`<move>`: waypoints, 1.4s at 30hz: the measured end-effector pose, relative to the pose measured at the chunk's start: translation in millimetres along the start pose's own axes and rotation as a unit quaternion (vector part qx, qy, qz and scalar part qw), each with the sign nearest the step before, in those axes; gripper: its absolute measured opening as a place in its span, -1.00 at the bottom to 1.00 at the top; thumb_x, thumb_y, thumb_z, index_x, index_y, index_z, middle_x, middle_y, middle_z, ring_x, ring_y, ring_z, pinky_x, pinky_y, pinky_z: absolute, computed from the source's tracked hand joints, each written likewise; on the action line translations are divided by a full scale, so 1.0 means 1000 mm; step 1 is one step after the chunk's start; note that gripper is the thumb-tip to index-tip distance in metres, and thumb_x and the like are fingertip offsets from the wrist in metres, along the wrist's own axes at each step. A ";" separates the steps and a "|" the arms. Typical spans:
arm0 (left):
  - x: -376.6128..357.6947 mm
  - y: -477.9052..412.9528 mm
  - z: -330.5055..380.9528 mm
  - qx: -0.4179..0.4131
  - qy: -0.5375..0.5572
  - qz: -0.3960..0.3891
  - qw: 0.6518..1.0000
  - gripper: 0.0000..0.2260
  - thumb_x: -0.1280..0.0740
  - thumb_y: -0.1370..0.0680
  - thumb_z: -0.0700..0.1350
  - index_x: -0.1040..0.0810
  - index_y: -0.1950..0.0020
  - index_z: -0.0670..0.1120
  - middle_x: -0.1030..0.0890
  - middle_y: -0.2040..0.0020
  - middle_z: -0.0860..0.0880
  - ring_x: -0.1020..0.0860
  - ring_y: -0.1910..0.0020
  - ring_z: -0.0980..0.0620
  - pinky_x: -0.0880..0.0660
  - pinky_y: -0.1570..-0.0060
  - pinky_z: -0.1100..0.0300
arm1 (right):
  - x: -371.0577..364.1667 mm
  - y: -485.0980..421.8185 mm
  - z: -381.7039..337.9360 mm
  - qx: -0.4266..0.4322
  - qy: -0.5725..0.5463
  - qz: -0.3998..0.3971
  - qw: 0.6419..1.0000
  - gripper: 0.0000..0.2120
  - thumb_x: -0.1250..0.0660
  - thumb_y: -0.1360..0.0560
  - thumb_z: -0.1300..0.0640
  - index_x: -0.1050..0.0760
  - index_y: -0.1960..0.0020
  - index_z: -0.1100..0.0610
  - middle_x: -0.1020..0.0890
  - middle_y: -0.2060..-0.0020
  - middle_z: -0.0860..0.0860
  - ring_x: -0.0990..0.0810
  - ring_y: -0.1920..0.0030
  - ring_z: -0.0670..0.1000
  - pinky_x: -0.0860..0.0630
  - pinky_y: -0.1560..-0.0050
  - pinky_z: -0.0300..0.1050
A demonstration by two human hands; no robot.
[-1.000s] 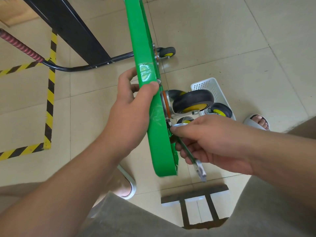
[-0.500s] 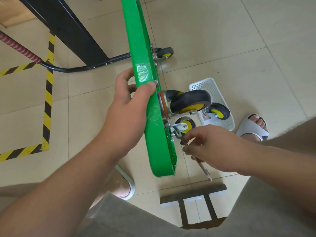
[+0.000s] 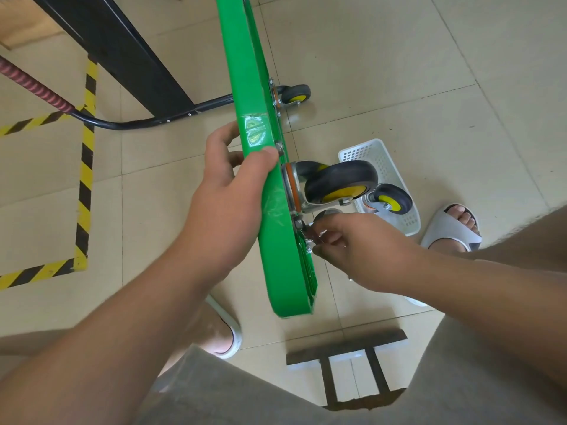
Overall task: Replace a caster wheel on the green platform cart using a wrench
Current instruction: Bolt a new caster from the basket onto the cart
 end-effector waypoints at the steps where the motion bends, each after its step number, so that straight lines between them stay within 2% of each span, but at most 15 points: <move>1: 0.000 0.000 0.000 0.000 0.001 0.000 1.000 -0.60 -0.24 -0.52 0.20 -0.35 -0.35 0.33 -0.65 -0.17 -0.09 -0.70 0.16 -0.02 -0.59 0.21 0.11 | -0.001 -0.001 0.000 0.008 -0.008 0.010 1.000 -0.80 -0.36 -0.61 0.04 -0.60 -0.22 -0.03 -0.71 0.02 0.00 -0.63 0.04 0.00 -0.60 0.02 -0.06; 6: -0.001 0.001 0.000 0.000 -0.001 -0.005 1.000 -0.61 -0.23 -0.52 0.20 -0.34 -0.36 0.32 -0.65 -0.17 -0.09 -0.70 0.16 -0.04 -0.62 0.18 0.07 | -0.003 -0.002 -0.002 0.039 -0.057 0.036 0.997 -0.79 -0.37 -0.60 0.11 -0.62 -0.22 -0.04 -0.72 -0.01 -0.09 -0.66 -0.02 -0.07 -0.60 -0.12 -0.02; 10: 0.000 0.000 0.000 0.003 0.002 0.003 1.000 -0.62 -0.24 -0.51 0.19 -0.36 -0.34 0.34 -0.65 -0.18 -0.08 -0.71 0.09 -0.09 -0.67 0.08 -0.05 | -0.006 0.003 -0.006 0.026 -0.048 0.013 0.998 -0.75 -0.32 -0.63 0.06 -0.58 -0.29 -0.08 -0.71 -0.04 -0.08 -0.65 -0.03 -0.05 -0.60 -0.10 -0.07; 12: 0.000 0.000 -0.001 0.004 -0.001 0.008 1.000 -0.62 -0.25 -0.51 0.19 -0.37 -0.33 0.34 -0.66 -0.18 -0.08 -0.71 0.07 -0.11 -0.68 0.04 -0.11 | -0.004 0.008 -0.010 0.006 -0.036 -0.012 0.999 -0.72 -0.29 -0.65 0.02 -0.55 -0.34 -0.06 -0.70 -0.03 -0.08 -0.65 0.03 -0.06 -0.57 0.01 -0.16; 14: 0.000 0.000 -0.001 0.002 -0.003 0.009 1.000 -0.62 -0.25 -0.51 0.19 -0.37 -0.33 0.34 -0.66 -0.17 -0.08 -0.71 0.07 -0.12 -0.67 0.05 -0.13 | -0.001 0.016 -0.018 -0.007 -0.022 -0.031 0.999 -0.75 -0.26 -0.66 0.01 -0.58 -0.29 -0.01 -0.69 0.03 -0.05 -0.62 0.12 -0.06 -0.56 0.10 -0.17; 17: 0.000 0.000 0.000 -0.002 -0.003 0.005 1.000 -0.60 -0.25 -0.50 0.20 -0.36 -0.35 0.33 -0.64 -0.17 -0.10 -0.70 0.09 -0.10 -0.64 0.12 -0.02 | 0.007 0.028 -0.033 -0.029 -0.023 -0.055 0.998 -0.77 -0.23 -0.66 0.00 -0.62 -0.16 0.05 -0.71 0.15 0.02 -0.66 0.15 0.00 -0.61 0.04 0.00; 20: -0.001 0.000 0.000 -0.003 -0.003 0.004 1.000 -0.60 -0.26 -0.50 0.20 -0.36 -0.35 0.32 -0.64 -0.18 -0.11 -0.69 0.09 -0.09 -0.62 0.15 0.02 | 0.018 0.035 -0.044 -0.063 -0.086 -0.070 0.992 -0.72 -0.23 -0.66 0.01 -0.65 -0.03 0.13 -0.73 0.29 0.04 -0.70 0.30 -0.03 -0.65 0.08 -0.01; 22: 0.000 0.000 0.000 -0.004 -0.002 0.007 1.000 -0.60 -0.26 -0.50 0.19 -0.37 -0.35 0.32 -0.64 -0.17 -0.10 -0.69 0.07 -0.09 -0.62 0.14 0.01 | 0.023 0.035 -0.049 -0.115 -0.223 -0.088 0.964 -0.71 -0.26 -0.67 0.07 -0.65 0.00 0.24 -0.73 0.32 0.06 -0.71 0.37 -0.02 -0.69 0.20 -0.07; 25: 0.000 0.000 0.000 -0.005 -0.004 0.011 1.000 -0.62 -0.26 -0.51 0.19 -0.37 -0.33 0.33 -0.65 -0.17 -0.08 -0.70 0.04 -0.11 -0.66 0.06 -0.10 | 0.030 0.033 -0.056 -0.177 -0.425 -0.113 0.880 -0.76 -0.30 -0.66 0.15 -0.62 0.02 0.30 -0.67 0.34 0.08 -0.62 0.42 -0.03 -0.57 0.41 -0.25; 27: 0.000 0.000 0.000 -0.006 -0.005 0.011 1.000 -0.63 -0.26 -0.51 0.19 -0.37 -0.32 0.34 -0.65 -0.17 -0.08 -0.71 0.04 -0.11 -0.66 0.03 -0.13 | 0.035 0.032 -0.057 -0.187 -0.458 -0.123 0.861 -0.80 -0.32 -0.65 0.15 -0.59 0.02 0.27 -0.63 0.34 0.09 -0.57 0.42 -0.02 -0.53 0.43 -0.26; 29: 0.000 0.001 0.000 -0.007 -0.007 0.009 1.000 -0.63 -0.25 -0.51 0.19 -0.37 -0.32 0.35 -0.65 -0.17 -0.07 -0.71 0.06 -0.10 -0.66 0.06 -0.08 | 0.036 0.034 -0.054 -0.194 -0.457 -0.136 0.857 -0.78 -0.33 -0.64 0.15 -0.59 -0.04 0.33 -0.63 0.33 0.11 -0.58 0.41 0.00 -0.56 0.41 -0.22; 33: 0.000 0.001 0.001 -0.007 -0.004 0.007 1.000 -0.62 -0.25 -0.51 0.19 -0.37 -0.33 0.34 -0.65 -0.16 -0.09 -0.70 0.11 -0.06 -0.62 0.15 0.05 | 0.033 0.043 -0.046 -0.196 -0.422 -0.183 0.866 -0.76 -0.34 -0.63 0.16 -0.60 -0.08 0.36 -0.66 0.26 0.16 -0.65 0.35 0.06 -0.62 0.34 -0.15; 37: 0.000 0.001 0.000 -0.001 -0.011 0.004 1.000 -0.61 -0.24 -0.51 0.20 -0.35 -0.35 0.35 -0.65 -0.16 -0.08 -0.70 0.13 -0.03 -0.62 0.16 0.06 | 0.032 0.046 -0.034 -0.200 -0.341 -0.184 0.900 -0.86 -0.37 -0.62 0.14 -0.63 -0.09 0.20 -0.73 0.15 0.19 -0.75 0.22 0.12 -0.71 0.17 -0.03; 39: 0.000 0.001 0.001 0.001 -0.011 0.005 1.000 -0.61 -0.24 -0.51 0.21 -0.35 -0.35 0.35 -0.65 -0.16 -0.07 -0.71 0.10 -0.05 -0.65 0.12 0.01 | 0.028 0.043 -0.026 -0.197 -0.277 -0.160 0.927 -0.89 -0.39 -0.60 0.09 -0.62 -0.11 0.05 -0.75 0.17 0.11 -0.76 0.20 0.06 -0.72 0.10 -0.02; 42: 0.001 0.001 0.001 0.004 -0.012 0.006 1.000 -0.62 -0.25 -0.51 0.21 -0.36 -0.33 0.36 -0.65 -0.17 -0.07 -0.71 0.07 -0.09 -0.67 0.03 -0.12 | 0.024 0.033 -0.012 -0.139 -0.114 -0.105 0.978 -0.89 -0.39 -0.58 -0.04 -0.60 -0.11 -0.13 -0.75 0.19 -0.06 -0.73 0.19 -0.07 -0.68 0.00 -0.06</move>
Point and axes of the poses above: each hand's wrist, its own y-axis away from the middle knuckle, its own x-axis out of the back of the hand, z = x × y, the point moved 2 cm from there along -y, towards the middle knuckle
